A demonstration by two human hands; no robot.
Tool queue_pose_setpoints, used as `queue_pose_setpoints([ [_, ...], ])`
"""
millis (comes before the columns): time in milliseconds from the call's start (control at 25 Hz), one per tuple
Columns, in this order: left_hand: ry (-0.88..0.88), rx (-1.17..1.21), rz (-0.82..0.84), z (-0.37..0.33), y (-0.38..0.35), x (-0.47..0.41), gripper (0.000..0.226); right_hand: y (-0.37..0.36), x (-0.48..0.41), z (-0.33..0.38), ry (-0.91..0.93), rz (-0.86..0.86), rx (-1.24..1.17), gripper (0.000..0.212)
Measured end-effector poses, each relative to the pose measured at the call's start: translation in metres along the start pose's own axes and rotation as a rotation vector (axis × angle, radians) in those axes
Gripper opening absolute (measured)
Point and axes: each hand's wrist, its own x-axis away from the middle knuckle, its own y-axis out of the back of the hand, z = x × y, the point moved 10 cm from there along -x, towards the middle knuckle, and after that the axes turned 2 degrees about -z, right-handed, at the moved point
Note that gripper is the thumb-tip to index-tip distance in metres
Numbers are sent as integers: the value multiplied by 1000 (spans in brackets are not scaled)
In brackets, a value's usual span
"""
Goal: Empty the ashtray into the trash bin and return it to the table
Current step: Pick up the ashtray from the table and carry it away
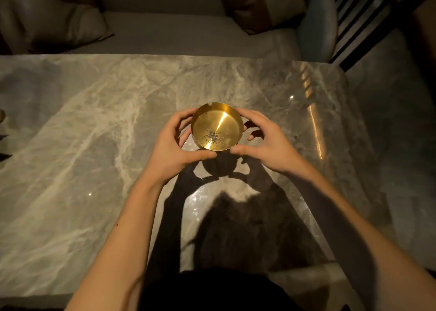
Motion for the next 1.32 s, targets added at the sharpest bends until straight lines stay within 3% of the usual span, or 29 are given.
queue_pose_setpoints([
  [160,-43,-27,81,-3,-5,-19,102,5,4,-9,-78,-164,-133,78],
  [320,-27,-46,102,-4,-24,-21,110,13,13,-17,-133,-196,-218,77],
  [680,-21,-91,20,-31,-114,-28,105,102,33,-62,-118,-85,-228,92],
  [1000,-10,-130,-67,-52,-240,-10,109,198,80,-108,-65,-38,-229,86],
  [1240,-9,-68,-50,-49,-267,-7,105,224,99,-113,-24,19,-234,81],
  [1320,-17,-38,-7,-45,-269,-9,102,227,103,-117,-75,25,-245,89],
])
